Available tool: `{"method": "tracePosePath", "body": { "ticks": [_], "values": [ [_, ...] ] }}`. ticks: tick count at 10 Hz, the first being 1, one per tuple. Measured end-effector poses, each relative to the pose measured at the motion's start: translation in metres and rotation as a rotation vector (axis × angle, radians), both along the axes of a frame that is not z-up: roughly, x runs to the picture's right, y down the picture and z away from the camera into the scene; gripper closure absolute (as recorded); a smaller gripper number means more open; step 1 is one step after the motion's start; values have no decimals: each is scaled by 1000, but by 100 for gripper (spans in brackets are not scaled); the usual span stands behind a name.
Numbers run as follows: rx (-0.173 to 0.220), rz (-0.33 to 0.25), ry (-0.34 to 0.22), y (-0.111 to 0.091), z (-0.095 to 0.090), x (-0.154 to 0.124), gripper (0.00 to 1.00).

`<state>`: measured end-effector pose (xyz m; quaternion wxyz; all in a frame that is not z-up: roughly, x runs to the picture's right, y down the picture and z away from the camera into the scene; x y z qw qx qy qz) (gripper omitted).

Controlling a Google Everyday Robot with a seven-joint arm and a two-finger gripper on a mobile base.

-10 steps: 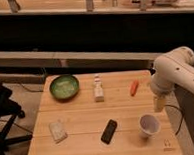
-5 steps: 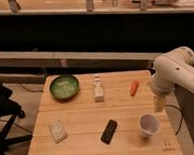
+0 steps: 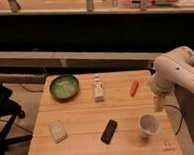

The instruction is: Push the eraser across the table

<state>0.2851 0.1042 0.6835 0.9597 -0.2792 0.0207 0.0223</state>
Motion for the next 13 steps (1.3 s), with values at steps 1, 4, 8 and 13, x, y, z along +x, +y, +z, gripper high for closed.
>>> {"method": "tracePosePath", "body": {
  "ticks": [1,4,8,13],
  "values": [
    [0,0,0,0,0,0,20],
    [-5,-13,-2,6,0,-4,20],
    [-15,-52,-16,22,4,-33,20],
    [-22,-91,-30,36,15,-49,20]
  ]
}}
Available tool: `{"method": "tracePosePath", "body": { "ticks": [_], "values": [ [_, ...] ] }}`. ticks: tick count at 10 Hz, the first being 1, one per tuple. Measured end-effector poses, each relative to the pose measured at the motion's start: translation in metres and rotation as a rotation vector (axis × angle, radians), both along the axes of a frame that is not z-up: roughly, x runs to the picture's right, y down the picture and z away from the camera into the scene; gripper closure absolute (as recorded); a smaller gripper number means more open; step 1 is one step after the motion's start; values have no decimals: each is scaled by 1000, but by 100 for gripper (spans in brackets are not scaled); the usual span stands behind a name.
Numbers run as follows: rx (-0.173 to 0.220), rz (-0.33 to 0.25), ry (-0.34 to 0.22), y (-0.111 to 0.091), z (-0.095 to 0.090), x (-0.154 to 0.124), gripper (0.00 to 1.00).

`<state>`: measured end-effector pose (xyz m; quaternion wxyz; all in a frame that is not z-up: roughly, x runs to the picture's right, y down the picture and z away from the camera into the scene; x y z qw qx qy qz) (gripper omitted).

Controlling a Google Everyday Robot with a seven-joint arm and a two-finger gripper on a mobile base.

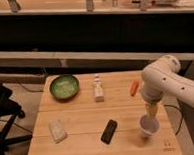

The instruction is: Push the eraser across the table

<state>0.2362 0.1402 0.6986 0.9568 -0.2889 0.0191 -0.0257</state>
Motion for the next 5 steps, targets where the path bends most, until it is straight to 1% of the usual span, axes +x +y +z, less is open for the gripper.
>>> {"method": "tracePosePath", "body": {
  "ticks": [3,5],
  "values": [
    [-6,-19,-5,12,8,-12,20],
    [-6,-31,-10,16,11,-14,20]
  ]
}}
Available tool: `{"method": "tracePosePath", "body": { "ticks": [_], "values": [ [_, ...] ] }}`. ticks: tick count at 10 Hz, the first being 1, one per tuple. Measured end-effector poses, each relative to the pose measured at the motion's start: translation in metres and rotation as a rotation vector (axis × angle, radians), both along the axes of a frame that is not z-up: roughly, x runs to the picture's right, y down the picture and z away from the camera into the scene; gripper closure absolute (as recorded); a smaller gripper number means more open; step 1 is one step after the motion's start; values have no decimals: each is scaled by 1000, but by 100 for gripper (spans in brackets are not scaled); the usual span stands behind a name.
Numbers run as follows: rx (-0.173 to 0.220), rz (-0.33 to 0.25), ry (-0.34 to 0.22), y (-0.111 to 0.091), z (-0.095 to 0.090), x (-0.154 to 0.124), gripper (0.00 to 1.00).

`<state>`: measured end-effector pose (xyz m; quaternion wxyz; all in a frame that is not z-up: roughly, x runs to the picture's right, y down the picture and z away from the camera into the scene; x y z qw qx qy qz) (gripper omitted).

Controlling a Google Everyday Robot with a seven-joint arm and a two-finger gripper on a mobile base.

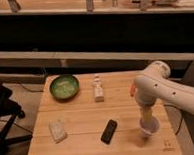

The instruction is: Push the eraser across the table

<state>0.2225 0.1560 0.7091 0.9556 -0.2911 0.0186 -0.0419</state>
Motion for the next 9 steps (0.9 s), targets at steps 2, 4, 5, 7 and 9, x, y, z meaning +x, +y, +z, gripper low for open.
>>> {"method": "tracePosePath", "body": {
  "ticks": [2,4,5,7,9],
  "values": [
    [-4,-18,-10,12,8,-8,20],
    [-7,-25,-16,18,12,-12,20],
    [-9,-33,-19,21,14,-13,20],
    [-13,-39,-27,27,16,-18,20],
    [-15,-41,-32,30,17,-21,20]
  ]
}}
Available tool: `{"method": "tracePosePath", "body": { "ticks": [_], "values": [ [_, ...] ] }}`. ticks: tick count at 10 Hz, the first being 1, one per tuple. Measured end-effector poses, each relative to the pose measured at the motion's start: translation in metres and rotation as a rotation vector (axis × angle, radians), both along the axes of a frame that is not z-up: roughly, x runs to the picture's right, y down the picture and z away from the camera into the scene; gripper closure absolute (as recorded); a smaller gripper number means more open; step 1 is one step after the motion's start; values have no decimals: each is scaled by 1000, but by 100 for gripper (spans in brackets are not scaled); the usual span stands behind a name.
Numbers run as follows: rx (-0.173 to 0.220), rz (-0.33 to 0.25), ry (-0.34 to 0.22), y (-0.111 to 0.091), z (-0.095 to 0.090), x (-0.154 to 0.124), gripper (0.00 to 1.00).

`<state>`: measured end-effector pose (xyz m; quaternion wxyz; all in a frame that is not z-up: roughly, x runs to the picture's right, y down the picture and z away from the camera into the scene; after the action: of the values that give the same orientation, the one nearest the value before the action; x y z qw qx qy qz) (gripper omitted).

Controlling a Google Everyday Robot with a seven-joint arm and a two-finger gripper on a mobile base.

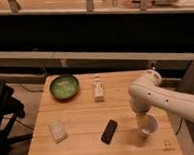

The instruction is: Push the eraser across the table

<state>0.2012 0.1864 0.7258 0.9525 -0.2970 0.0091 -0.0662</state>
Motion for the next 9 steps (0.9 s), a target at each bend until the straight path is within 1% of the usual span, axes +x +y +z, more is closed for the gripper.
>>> {"method": "tracePosePath", "body": {
  "ticks": [2,9],
  "values": [
    [-1,-9,-8,3,1,-5,20],
    [-12,-19,-22,15,-5,-12,20]
  ]
}}
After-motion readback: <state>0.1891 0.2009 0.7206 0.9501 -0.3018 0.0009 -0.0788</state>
